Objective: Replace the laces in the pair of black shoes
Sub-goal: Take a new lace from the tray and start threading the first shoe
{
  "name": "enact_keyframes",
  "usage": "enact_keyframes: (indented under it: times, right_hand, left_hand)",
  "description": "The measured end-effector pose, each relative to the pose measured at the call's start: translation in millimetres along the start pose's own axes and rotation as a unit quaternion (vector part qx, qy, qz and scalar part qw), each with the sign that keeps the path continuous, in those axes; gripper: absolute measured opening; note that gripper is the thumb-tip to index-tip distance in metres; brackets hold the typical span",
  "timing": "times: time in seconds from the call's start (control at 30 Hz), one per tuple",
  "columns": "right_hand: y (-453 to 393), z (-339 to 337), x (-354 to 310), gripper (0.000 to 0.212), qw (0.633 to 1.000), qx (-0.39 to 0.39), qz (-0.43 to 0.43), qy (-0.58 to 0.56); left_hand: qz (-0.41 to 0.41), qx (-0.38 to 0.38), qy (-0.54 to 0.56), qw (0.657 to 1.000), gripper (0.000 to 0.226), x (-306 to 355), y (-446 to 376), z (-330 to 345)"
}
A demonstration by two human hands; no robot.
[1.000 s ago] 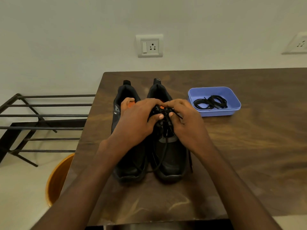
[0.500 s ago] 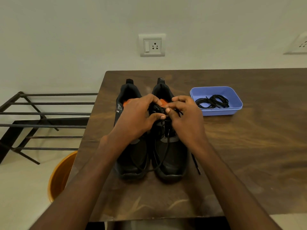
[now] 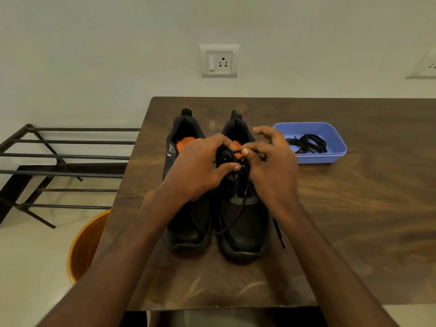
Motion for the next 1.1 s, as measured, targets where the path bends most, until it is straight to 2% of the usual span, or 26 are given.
enact_keyframes:
  times: [0.1,0.17,0.2,0.27,0.37,0.43,0.53,0.6,0.63,0.7,0.8,0.87,0.93,1.0,1.1]
  right_hand:
    - [2,-31,14,0.008,0.972,0.165,0.148,-0.078]
    - [0,-41,18,0.009,0.971,0.192,0.137,-0.029]
    - [-2,-39,16,0.019,0.981,0.166,0.098,0.021]
    - [-5,-26,5,0.039,0.993,0.067,-0.004,0.093]
    - [0,2,-6,0.028,0.990,-0.069,-0.051,0.108]
    - [3,7,-4,0.019,0.994,-0.072,-0.033,0.078]
    - [-1,-16,5,0.015,0.996,0.076,0.042,0.017]
    - [-2,-39,22,0.014,0.971,0.189,0.136,-0.049]
    - [-2,-47,29,0.014,0.961,0.213,0.168,-0.047]
    - [-5,-54,38,0.018,0.968,0.183,0.167,0.034]
    - [-8,-37,24,0.045,0.988,0.046,0.060,0.135]
    - [-5,-17,5,0.042,0.991,-0.026,-0.016,0.129]
    - [-1,1,-2,0.029,0.992,-0.083,-0.029,0.089]
    - [2,7,-4,0.017,0.995,-0.081,-0.021,0.053]
    - [-1,-6,2,0.012,0.999,0.022,0.004,0.032]
  left_hand:
    - [-0.010,-0.001,0.005,1.000,0.038,-2,0,2]
    - [-0.008,0.001,0.014,1.000,0.038,-3,0,2]
    - [-0.008,0.000,0.016,1.000,0.038,-3,1,3]
    - [-0.003,0.003,0.013,1.000,0.039,-4,1,3]
    - [0.002,0.007,0.005,1.000,0.040,-4,1,3]
    - [-0.001,0.003,0.007,1.000,0.040,-5,1,4]
    - [-0.008,-0.003,0.003,1.000,0.042,-6,2,4]
    - [-0.013,-0.004,0.007,1.000,0.042,-6,2,3]
    - [-0.014,-0.001,0.008,1.000,0.042,-6,2,3]
    - [-0.013,0.002,0.007,1.000,0.041,-6,2,3]
    - [-0.008,0.002,0.003,1.000,0.040,-6,2,3]
    - [-0.001,0.003,0.005,1.000,0.041,-6,2,3]
    - [0.007,0.009,0.005,1.000,0.041,-5,2,3]
    - [0.011,0.012,0.008,1.000,0.040,-5,2,3]
    - [0.009,0.007,0.007,1.000,0.041,-6,2,4]
Point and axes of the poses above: each hand's wrist, its own y-axis away from the middle knuckle, its own z-axis out of the palm, x = y × z, the point moved 5 cm from there along -y, towards the middle knuckle, and after that the axes turned 1 degree about y, right-handed, at the moved point
